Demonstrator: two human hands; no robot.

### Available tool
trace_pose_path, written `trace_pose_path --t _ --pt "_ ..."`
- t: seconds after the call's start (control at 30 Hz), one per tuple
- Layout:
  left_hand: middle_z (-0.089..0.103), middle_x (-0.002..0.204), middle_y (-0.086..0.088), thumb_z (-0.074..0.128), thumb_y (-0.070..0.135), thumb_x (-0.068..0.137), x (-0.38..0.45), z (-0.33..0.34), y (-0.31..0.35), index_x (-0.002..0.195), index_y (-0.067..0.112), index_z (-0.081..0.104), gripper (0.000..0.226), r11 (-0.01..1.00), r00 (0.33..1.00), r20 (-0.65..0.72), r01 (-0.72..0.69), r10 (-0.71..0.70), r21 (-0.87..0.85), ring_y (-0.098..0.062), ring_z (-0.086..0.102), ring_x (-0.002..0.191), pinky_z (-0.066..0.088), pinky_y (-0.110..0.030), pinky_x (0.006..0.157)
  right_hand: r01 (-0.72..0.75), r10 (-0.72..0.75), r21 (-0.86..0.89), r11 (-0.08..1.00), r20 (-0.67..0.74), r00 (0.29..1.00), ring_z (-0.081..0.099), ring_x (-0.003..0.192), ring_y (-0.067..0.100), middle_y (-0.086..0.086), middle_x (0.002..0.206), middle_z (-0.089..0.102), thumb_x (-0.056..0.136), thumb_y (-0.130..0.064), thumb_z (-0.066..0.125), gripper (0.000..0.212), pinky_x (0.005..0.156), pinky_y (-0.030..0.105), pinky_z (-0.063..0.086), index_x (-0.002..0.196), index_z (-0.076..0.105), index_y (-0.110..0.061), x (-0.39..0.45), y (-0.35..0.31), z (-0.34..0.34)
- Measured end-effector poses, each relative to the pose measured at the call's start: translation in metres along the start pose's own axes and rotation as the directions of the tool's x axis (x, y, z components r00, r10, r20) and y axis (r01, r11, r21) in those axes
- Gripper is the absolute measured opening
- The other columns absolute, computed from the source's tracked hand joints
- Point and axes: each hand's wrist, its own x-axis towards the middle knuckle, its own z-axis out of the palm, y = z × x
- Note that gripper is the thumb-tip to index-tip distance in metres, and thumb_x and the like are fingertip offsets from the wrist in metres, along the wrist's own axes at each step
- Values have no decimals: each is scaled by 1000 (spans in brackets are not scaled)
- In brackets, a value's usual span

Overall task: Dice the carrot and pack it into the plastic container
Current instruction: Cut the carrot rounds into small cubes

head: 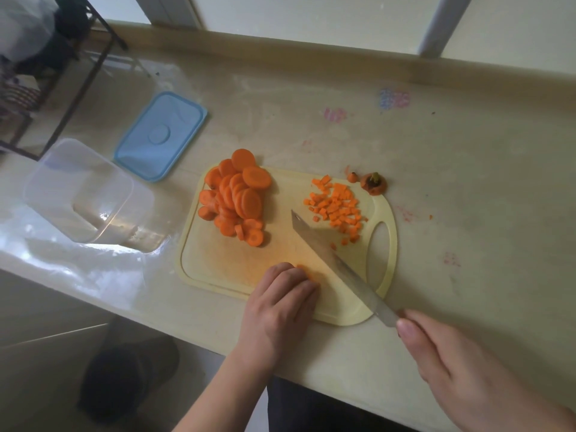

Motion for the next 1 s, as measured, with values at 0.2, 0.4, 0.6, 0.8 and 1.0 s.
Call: trace_pose_path --t 0.2,0.4,0.6,0.8,1.0 --pt "70 97 -12 75 0 84 2 -5 1 89 -2 76 6 999 999 -11 -31 31 -17 -32 63 91 54 -37 84 81 -104 -210 974 -103 989 55 90 2 -8 95 62 91 -71 12 33 66 13 46 91 44 -62 -15 -4 12" --pt "69 99 -8 74 2 86 1 -2 -1 91 -1 76 6 998 999 -13 -30 29 -47 -27 63 94 55 -35 83 -20 -13 -349 937 -93 996 57 70 -6 -7 74 66 69 -82 -22 88 62 5 45 108 46 -43 -21 0 19" --pt "72 103 -9 73 5 88 0 -2 -2 95 0 78 9 998 1000 0 11 -11 -58 -28 66 98 56 -35 89 -9 4 -388 922 -13 1000 58 87 -1 -11 88 61 57 -75 -36 88 77 15 46 105 34 -50 -15 9 24" --pt "69 101 -10 67 9 96 -3 -3 -5 97 0 76 13 996 1000 19 22 -20 -88 -28 66 96 55 -35 86 57 -59 -63 996 -31 998 53 98 7 2 100 66 81 -73 10 51 80 24 44 90 49 -42 2 4 17" --pt "64 95 -5 68 11 90 -10 -16 1 96 10 66 6 949 952 -178 205 -251 -241 -16 64 89 53 -27 79 52 -50 -107 993 22 999 53 93 -14 -22 95 65 74 -83 14 35 79 0 37 97 40 -77 -8 15 1"
